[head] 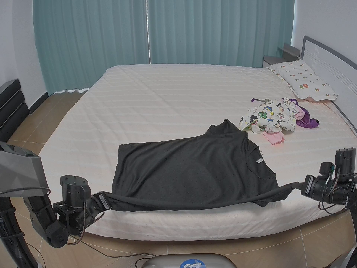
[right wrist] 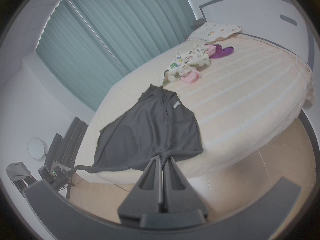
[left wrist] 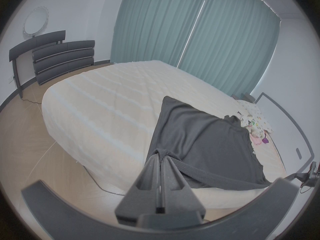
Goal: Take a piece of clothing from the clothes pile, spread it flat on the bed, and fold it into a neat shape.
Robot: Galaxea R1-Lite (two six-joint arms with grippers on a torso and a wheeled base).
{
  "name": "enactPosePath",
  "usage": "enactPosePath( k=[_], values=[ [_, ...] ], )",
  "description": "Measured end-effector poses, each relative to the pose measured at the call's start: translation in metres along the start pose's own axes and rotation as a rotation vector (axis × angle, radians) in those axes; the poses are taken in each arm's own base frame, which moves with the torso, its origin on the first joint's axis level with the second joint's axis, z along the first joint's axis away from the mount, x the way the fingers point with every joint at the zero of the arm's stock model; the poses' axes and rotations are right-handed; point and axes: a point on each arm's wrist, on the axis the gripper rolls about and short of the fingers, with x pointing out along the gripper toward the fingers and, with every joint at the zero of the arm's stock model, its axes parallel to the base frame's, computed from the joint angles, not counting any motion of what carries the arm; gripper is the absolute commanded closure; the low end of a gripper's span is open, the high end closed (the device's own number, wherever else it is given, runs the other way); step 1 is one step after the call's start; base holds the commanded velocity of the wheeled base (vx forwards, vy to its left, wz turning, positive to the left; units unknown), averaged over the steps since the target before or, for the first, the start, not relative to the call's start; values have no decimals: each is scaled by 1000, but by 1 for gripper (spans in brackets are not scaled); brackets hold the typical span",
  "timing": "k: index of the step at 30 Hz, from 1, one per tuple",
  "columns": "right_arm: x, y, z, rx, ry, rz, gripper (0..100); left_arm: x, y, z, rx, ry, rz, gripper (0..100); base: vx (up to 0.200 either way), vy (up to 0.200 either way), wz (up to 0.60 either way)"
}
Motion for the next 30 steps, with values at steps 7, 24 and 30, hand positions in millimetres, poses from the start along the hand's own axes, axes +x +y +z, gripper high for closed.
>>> enactPosePath(
  k=[7,24,30],
  values=[
    [6,10,21,25,-63,32,100,16,-6,21,-27,-29,23,100,0,0,0],
    [18,13,32,31,-76,34,100,13,-9,34,-54,-83,6,100,47,0,0],
    [21,14,34,28,-77,35,100,15,-8,30,-48,-65,15,100,167,0,0]
  ],
)
